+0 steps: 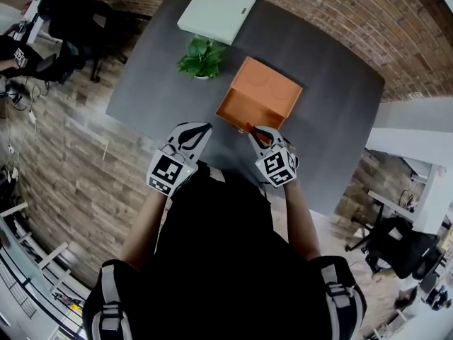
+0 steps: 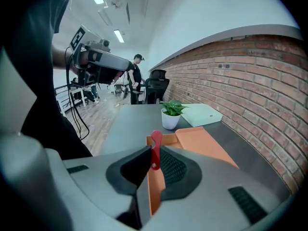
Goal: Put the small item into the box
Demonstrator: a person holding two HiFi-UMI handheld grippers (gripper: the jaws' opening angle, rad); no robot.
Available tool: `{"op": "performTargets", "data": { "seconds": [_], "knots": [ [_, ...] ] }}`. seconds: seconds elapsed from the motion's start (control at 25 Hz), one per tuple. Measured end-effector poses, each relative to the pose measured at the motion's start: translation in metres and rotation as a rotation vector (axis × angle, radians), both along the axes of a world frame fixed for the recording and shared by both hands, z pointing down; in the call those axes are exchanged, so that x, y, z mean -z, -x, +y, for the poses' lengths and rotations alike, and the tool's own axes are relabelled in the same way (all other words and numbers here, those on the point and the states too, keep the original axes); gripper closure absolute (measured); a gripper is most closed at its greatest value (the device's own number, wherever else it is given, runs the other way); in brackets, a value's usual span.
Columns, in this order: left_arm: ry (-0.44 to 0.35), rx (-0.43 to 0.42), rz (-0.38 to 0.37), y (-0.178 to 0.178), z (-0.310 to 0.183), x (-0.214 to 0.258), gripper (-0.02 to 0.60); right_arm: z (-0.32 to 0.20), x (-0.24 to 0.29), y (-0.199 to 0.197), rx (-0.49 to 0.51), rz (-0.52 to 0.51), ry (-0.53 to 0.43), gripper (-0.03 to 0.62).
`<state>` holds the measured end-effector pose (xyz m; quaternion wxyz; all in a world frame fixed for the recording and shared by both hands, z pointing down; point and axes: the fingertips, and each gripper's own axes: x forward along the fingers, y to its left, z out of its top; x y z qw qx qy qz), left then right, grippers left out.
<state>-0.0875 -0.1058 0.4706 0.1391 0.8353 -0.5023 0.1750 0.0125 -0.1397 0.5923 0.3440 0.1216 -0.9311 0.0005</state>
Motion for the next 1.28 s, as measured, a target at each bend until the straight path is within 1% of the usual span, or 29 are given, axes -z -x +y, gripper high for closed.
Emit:
{"op": "performTargets", "data": {
  "seconds": [0.16, 0.36, 0.44, 0.52, 0.56, 0.68, 0.92, 1.04, 1.2, 1.28],
  "knots": [
    [0.012, -0.004, -0.022, -0.014, 0.006, -0.005, 0.56, -0.005, -0.015, -0.001, 0.029, 0.009, 0.019, 0.526],
    [0.031, -0.001, -0.055, -0.024, 0.012, -0.012, 0.56, -0.012, -0.04, -0.001, 0.062, 0.02, 0.048, 0.526],
    [0.037, 0.022, -0.039, -0.024, 0.013, -0.012, 0.56, -0.014, -0.049, -0.002, 0.079, 0.031, 0.057, 0.528],
    [0.037, 0.061, 0.007, -0.022, 0.014, -0.008, 0.56, -0.015, -0.056, -0.002, 0.091, 0.044, 0.066, 0.526],
    [0.035, 0.077, 0.016, -0.021, 0.015, -0.006, 0.56, -0.015, -0.059, -0.002, 0.096, 0.05, 0.07, 0.526],
    [0.033, 0.091, -0.013, -0.018, 0.018, -0.006, 0.56, -0.018, -0.068, 0.002, 0.112, 0.068, 0.076, 0.528],
    [0.033, 0.133, -0.022, -0.015, 0.027, -0.004, 0.56, -0.025, -0.087, 0.006, 0.137, 0.123, 0.082, 0.528],
    [0.039, 0.156, -0.008, -0.013, 0.033, -0.003, 0.56, -0.029, -0.097, 0.008, 0.148, 0.153, 0.083, 0.526],
    [0.049, 0.2, 0.038, -0.008, 0.04, -0.005, 0.56, -0.033, -0.114, 0.015, 0.13, 0.197, 0.13, 0.526],
    [0.053, 0.213, 0.042, -0.007, 0.042, -0.005, 0.56, -0.034, -0.119, 0.019, 0.125, 0.211, 0.141, 0.527]
  ]
}}
